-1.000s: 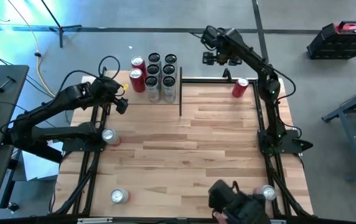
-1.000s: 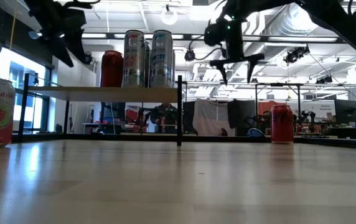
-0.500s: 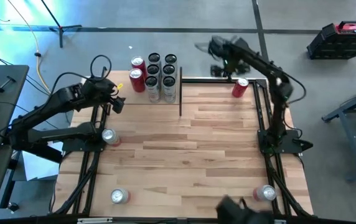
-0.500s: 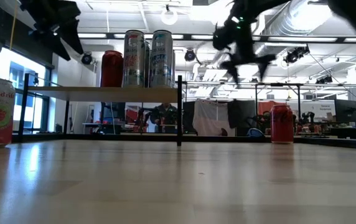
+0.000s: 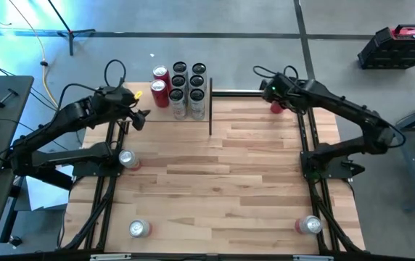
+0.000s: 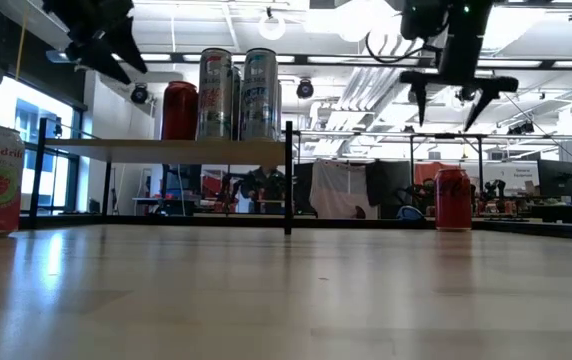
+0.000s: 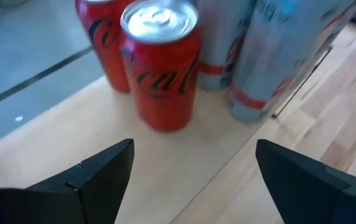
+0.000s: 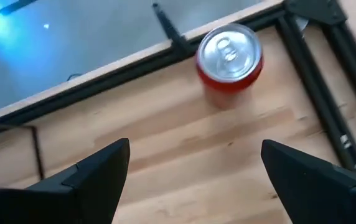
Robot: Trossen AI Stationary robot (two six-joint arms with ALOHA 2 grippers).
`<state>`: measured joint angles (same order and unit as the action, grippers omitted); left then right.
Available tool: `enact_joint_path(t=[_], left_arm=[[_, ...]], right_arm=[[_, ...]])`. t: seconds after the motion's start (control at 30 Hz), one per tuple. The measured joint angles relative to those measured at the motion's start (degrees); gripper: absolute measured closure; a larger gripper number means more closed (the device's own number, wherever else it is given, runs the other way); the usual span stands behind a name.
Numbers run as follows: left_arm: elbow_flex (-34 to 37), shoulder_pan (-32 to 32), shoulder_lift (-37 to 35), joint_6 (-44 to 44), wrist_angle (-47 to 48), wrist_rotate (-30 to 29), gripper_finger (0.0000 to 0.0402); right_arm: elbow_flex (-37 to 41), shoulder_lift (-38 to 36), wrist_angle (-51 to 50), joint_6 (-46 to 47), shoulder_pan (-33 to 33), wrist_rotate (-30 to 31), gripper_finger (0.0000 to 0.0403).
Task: Place canned beverage on shelf
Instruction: Put the red soda can on the shelf aligned with the other red soda cans
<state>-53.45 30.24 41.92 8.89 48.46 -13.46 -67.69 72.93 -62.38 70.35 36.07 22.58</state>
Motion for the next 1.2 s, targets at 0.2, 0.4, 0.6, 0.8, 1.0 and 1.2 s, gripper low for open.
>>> enact_joint_path(t=[0.2, 0.4, 0.6, 0.8, 1.0, 1.2], left_arm=[[0.0, 0.0, -0.03, 3.26, -3.38, 3.56, 0.0076], [0.0, 0.0, -0.03, 7.31, -3.42, 4.49, 0.0076], [0.0, 0.0, -0.03, 14.19, -4.25, 4.4, 0.0076], [0.0, 0.0, 0.08, 16.58, -5.93, 4.03, 0.0076], [0.0, 0.0, 0.06, 16.54, -5.98, 5.86, 0.0076], [0.0, -0.02, -2.22, 14.38, -5.91, 11.59, 0.0076]], right_arm=[[2.08, 2.83, 4.57, -4.59, 3.21, 5.93, 0.0054], [2.09, 9.75, 5.15, -7.81, 8.92, 10.08, 0.0054], [2.09, 15.31, 9.09, -9.36, 12.57, 10.29, 0.0054], [2.09, 19.93, 11.96, -11.63, 14.9, 8.65, 0.0054], [3.61, 23.04, 16.08, -12.32, 15.76, 2.14, 0.0054], [7.81, 23.09, 18.62, -7.38, 15.05, -0.49, 0.0078]])
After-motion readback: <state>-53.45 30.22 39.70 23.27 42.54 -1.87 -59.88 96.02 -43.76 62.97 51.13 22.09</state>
